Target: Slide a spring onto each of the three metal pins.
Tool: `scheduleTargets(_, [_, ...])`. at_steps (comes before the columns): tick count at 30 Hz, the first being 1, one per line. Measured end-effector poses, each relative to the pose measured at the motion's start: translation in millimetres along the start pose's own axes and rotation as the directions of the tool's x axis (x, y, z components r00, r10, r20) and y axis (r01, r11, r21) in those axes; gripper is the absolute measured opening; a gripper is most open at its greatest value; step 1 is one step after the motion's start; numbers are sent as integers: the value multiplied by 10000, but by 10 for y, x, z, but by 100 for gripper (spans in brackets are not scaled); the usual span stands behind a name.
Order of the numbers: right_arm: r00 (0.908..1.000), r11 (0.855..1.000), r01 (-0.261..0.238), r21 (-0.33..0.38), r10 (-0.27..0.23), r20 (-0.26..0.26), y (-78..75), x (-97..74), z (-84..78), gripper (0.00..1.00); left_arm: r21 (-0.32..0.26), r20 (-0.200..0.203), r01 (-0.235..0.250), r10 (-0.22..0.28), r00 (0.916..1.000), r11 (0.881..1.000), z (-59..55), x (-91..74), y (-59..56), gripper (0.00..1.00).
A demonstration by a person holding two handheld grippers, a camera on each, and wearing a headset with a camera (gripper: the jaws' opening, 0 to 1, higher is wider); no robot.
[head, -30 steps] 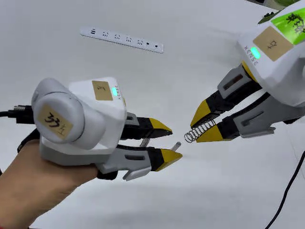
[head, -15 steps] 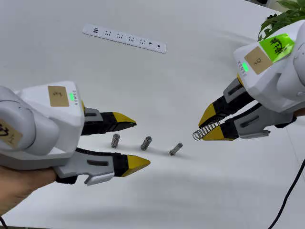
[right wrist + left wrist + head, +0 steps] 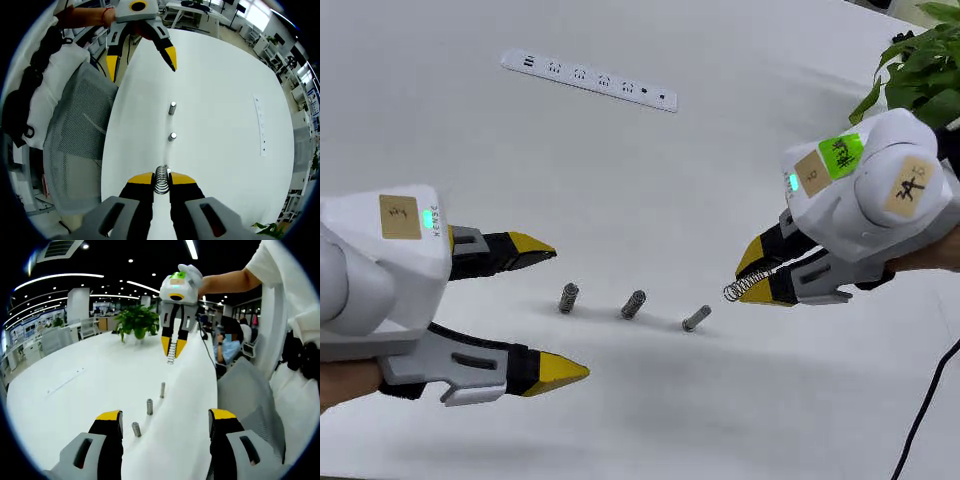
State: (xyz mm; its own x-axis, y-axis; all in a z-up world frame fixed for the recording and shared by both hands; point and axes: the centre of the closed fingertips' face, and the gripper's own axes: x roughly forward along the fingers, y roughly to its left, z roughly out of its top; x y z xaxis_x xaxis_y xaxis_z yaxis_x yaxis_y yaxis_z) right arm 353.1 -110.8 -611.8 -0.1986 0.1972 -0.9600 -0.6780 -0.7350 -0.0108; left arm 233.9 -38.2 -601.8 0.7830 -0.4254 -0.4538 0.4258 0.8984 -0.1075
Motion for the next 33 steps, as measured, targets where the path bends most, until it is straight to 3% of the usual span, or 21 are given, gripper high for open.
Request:
scheduleTargets(5, [9999, 9997, -1, 252, 4, -120, -37, 137, -52, 12, 153, -97, 142, -140, 9999, 9998, -120, 44, 17, 86])
scheduleTargets(11, [9996, 9984, 19, 560, -3, -287, -101, 252, -135, 12, -109, -226, 381, -383, 9990, 9992, -274, 107, 2, 98])
scheduleTargets(24, [9976, 9957, -85, 927, 149, -680, -113, 454, -268, 12, -382, 1, 390, -391, 9992, 9985, -314, 101, 22, 100])
scheduleTargets(33, [9959, 9948, -235, 992, 320, -844, -135, 575, -312, 12, -538, 199, 441, -431, 9989, 9976, -283, 107, -20, 100])
